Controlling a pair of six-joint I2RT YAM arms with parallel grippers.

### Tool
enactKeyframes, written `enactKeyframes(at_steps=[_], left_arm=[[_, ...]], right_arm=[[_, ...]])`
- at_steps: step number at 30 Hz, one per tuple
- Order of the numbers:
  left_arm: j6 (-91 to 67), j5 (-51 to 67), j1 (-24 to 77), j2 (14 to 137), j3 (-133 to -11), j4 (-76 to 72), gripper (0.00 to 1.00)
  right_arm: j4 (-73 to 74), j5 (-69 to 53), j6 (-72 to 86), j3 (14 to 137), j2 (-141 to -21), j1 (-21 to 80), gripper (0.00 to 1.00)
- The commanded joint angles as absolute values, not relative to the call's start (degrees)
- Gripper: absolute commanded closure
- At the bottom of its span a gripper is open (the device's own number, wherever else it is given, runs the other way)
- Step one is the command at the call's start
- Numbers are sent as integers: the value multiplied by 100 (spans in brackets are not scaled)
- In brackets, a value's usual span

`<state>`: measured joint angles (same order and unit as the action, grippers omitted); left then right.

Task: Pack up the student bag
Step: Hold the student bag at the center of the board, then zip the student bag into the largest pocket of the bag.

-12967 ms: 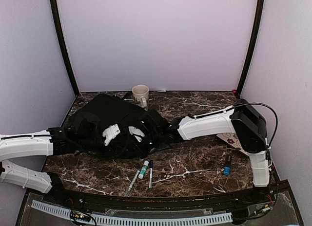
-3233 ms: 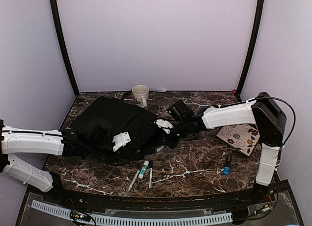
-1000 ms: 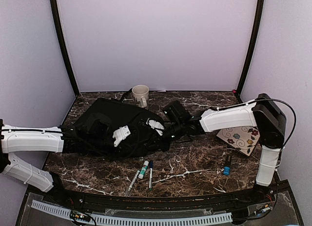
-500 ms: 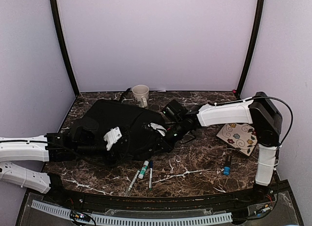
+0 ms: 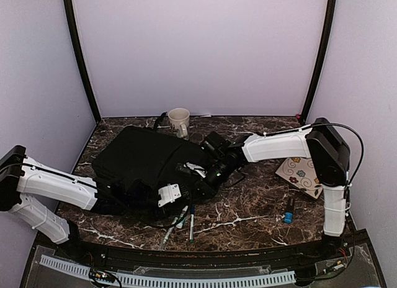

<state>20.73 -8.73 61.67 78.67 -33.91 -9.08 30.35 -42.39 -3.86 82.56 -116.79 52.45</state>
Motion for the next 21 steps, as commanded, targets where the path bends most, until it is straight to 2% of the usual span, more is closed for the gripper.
enactKeyframes(at_steps=[1,3,7,9,21], left_arm=[[2234,-1671,6187,8060,-3379,-1495,43],[2287,-1859,6186,8077,-3272,-1678,54],[2219,-1951,6185,7986,-3212,-1606,90],[2188,-1953,6187,7898,-3212,-1435,100],[1776,-1503,6187,6998,-3035,-440,100]], right_arm=[[3314,-4479,-446,8257,-11587,5261,100],[3501,-4354,-559,8262,-11593,5221,100],[3587,-3983,-586,8076,-11498,5098,100],[3724,-3667,-717,8047,-11439,5042,100],[4184,-2060,-1366,8669,-11592,4453,100]])
